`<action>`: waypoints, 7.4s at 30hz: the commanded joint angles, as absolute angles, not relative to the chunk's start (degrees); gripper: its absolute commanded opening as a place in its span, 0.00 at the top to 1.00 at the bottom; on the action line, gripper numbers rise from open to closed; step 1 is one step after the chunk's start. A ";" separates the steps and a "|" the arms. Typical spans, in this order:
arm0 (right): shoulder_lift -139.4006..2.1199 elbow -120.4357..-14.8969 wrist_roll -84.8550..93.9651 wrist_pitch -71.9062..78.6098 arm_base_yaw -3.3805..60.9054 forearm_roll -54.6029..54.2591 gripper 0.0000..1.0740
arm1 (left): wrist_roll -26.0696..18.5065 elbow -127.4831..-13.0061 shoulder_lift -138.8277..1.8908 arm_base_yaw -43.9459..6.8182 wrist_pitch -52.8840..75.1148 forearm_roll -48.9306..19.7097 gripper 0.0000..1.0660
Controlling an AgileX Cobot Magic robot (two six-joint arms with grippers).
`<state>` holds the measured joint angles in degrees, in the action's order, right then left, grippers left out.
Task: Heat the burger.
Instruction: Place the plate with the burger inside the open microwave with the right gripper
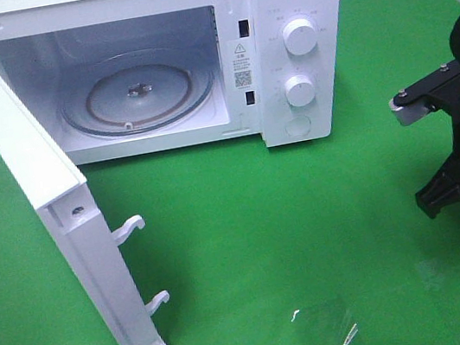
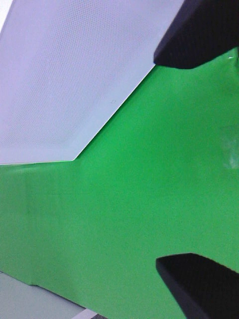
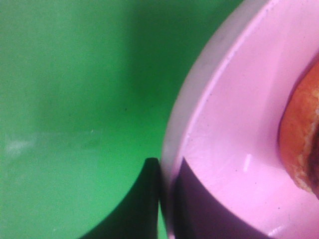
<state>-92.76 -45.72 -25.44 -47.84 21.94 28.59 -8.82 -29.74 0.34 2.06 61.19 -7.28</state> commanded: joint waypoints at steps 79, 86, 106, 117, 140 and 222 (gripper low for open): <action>-75.34 -28.53 -24.41 -48.24 58.33 49.16 1.00 | -8.37 -29.62 1.26 2.23 61.36 -7.79 0.13; -75.34 -28.53 -21.72 -45.38 60.96 50.65 0.99 | -8.37 -29.62 1.26 2.23 61.36 -7.79 0.13; -75.34 -28.53 -3.61 -33.40 60.96 55.58 0.97 | -8.37 -29.62 1.26 2.23 61.36 -7.79 0.13; -75.34 -28.53 4.81 -23.95 60.62 56.44 1.00 | -8.37 -29.62 1.26 2.23 61.36 -7.79 0.13; -75.34 -28.59 47.50 -10.54 44.58 42.80 1.00 | -8.37 -29.62 1.26 2.23 61.36 -7.79 0.13; -90.47 -46.12 101.76 -5.16 34.78 0.00 1.00 | -8.37 -29.62 1.26 2.23 61.36 -7.79 0.13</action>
